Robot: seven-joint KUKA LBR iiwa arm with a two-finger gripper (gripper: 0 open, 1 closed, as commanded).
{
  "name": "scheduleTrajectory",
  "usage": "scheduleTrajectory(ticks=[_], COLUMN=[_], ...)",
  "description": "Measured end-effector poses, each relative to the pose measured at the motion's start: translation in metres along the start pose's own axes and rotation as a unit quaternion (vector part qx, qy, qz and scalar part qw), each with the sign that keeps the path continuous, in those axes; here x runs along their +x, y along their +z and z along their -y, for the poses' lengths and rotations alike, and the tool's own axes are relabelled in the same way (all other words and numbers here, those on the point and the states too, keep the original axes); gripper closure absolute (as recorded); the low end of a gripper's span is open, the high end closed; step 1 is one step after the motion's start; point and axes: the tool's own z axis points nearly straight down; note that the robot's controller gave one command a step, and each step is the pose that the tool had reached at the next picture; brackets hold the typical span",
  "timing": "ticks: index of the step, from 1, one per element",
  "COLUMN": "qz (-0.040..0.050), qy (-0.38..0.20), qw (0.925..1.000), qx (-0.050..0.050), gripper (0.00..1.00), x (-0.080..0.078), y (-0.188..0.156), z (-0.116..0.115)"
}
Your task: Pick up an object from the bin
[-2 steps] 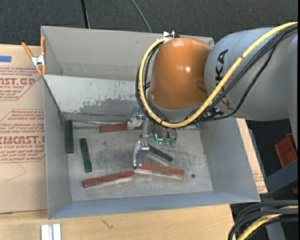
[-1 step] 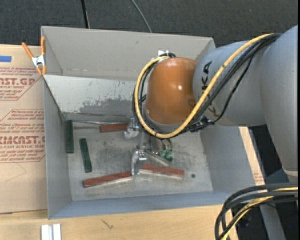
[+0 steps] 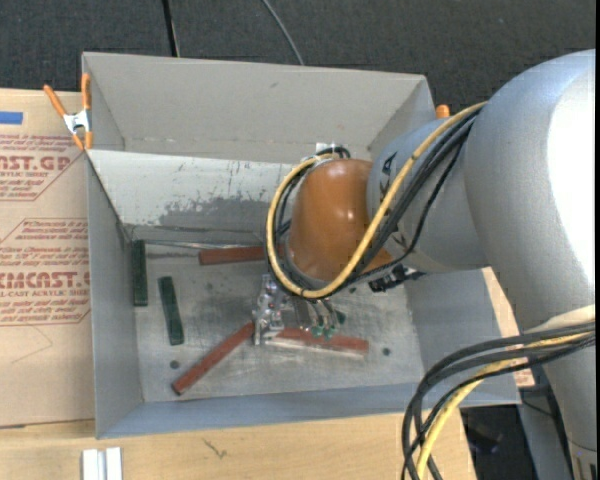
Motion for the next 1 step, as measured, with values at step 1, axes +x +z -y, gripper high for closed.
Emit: scheduleTrajectory(ticks=[1], qz=[-0.0001], qy=[0.0], qw=[1.0], qx=[0.0], gripper=[1.0], x=[0.0], y=[0.0], z=[0.0])
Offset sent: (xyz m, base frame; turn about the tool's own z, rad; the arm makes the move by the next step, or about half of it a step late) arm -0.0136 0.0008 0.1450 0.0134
